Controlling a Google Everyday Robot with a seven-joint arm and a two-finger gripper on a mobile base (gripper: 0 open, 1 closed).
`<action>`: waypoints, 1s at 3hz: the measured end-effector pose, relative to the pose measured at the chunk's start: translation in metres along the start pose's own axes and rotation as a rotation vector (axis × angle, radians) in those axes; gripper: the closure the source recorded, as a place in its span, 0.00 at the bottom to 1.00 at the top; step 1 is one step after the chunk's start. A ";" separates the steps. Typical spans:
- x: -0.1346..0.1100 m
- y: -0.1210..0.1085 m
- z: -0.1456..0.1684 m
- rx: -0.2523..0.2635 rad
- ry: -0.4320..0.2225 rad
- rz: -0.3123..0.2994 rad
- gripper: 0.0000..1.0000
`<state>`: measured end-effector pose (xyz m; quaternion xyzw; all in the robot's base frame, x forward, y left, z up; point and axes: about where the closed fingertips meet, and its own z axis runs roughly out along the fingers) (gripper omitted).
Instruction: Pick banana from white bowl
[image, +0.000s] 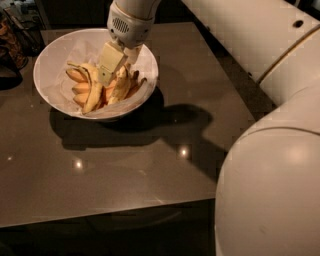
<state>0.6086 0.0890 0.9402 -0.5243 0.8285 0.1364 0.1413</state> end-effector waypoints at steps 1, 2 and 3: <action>0.002 -0.003 0.004 -0.003 0.009 0.012 0.27; 0.004 -0.010 0.010 -0.009 0.022 0.031 0.22; 0.001 -0.010 0.018 -0.021 0.031 -0.009 0.41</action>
Offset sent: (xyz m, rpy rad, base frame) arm 0.0126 -0.0132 -0.0166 -0.0343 0.0594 -0.0436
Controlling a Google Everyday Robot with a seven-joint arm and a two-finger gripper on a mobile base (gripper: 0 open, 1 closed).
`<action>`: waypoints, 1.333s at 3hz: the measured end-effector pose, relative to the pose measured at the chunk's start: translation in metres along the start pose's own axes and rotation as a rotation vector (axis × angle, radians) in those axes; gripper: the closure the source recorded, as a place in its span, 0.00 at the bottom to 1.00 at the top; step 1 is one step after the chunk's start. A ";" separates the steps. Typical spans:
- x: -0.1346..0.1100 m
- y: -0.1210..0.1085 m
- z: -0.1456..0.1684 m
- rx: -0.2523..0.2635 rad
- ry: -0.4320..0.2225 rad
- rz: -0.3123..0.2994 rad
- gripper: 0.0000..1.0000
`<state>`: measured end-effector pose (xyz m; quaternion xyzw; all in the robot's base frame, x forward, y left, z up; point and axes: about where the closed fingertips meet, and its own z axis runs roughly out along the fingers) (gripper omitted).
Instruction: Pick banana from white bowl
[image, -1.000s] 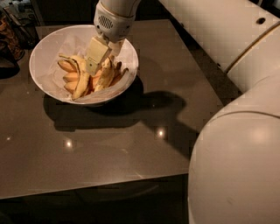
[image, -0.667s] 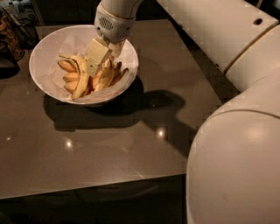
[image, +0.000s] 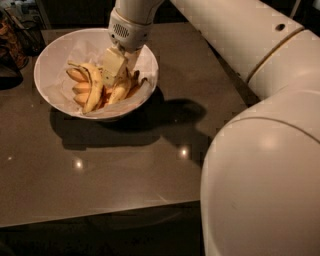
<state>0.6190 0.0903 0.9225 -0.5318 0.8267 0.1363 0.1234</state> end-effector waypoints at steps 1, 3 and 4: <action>0.001 0.003 0.005 -0.015 0.001 -0.041 0.64; 0.000 0.003 0.006 -0.014 -0.001 -0.042 1.00; 0.003 0.004 0.001 -0.019 -0.013 -0.054 1.00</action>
Offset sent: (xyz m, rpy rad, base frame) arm -0.0023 0.0015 -0.0038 0.0019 -0.0009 0.0348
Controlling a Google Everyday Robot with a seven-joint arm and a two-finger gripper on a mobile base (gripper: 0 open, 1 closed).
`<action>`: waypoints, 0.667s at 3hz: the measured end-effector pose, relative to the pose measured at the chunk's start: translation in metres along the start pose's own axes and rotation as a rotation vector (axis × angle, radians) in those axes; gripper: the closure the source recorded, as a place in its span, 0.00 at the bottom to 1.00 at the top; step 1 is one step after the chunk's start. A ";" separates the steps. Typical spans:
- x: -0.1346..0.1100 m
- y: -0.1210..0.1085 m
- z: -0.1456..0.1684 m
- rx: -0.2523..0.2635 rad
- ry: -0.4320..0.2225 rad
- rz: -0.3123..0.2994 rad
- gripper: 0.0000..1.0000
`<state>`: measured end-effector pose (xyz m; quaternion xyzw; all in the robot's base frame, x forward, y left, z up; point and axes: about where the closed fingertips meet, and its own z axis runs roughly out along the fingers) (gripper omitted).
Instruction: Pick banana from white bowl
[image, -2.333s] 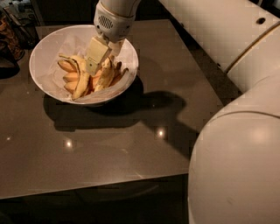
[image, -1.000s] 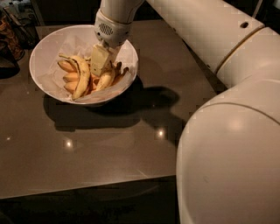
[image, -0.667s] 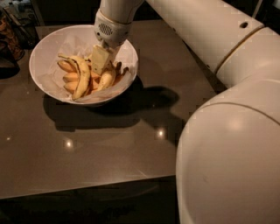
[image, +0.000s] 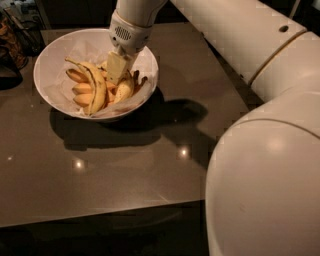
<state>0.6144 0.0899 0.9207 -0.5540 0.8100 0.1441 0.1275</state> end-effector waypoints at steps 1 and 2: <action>0.009 0.001 -0.015 0.024 -0.014 -0.026 1.00; 0.018 0.002 -0.029 0.046 -0.026 -0.050 1.00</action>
Offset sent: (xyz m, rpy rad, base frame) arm -0.0154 -0.0374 0.0273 -0.0022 -0.0719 0.0307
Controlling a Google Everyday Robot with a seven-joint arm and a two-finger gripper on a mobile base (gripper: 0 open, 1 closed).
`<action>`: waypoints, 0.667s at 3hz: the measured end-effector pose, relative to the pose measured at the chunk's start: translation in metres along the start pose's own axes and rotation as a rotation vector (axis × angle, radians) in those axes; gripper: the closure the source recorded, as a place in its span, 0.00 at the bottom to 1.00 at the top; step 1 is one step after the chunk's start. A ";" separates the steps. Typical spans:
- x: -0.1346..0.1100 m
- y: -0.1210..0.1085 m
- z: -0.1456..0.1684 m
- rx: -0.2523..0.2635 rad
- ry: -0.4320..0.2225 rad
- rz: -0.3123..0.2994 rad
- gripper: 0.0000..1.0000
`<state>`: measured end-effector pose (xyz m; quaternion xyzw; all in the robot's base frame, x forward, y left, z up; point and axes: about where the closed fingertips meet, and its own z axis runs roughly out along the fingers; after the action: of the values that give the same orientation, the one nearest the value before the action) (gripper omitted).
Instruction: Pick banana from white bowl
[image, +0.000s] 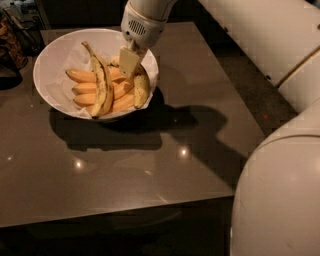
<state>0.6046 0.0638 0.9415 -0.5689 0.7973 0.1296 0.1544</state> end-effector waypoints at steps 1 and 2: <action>0.001 0.000 -0.001 0.001 -0.001 -0.001 1.00; 0.006 -0.007 -0.025 0.013 -0.010 -0.073 1.00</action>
Offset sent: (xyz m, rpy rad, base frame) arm 0.0034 -0.0596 0.0668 -0.0202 -0.1200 0.1968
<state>0.6066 0.0469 0.9616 -0.5958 0.7762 0.1213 0.1666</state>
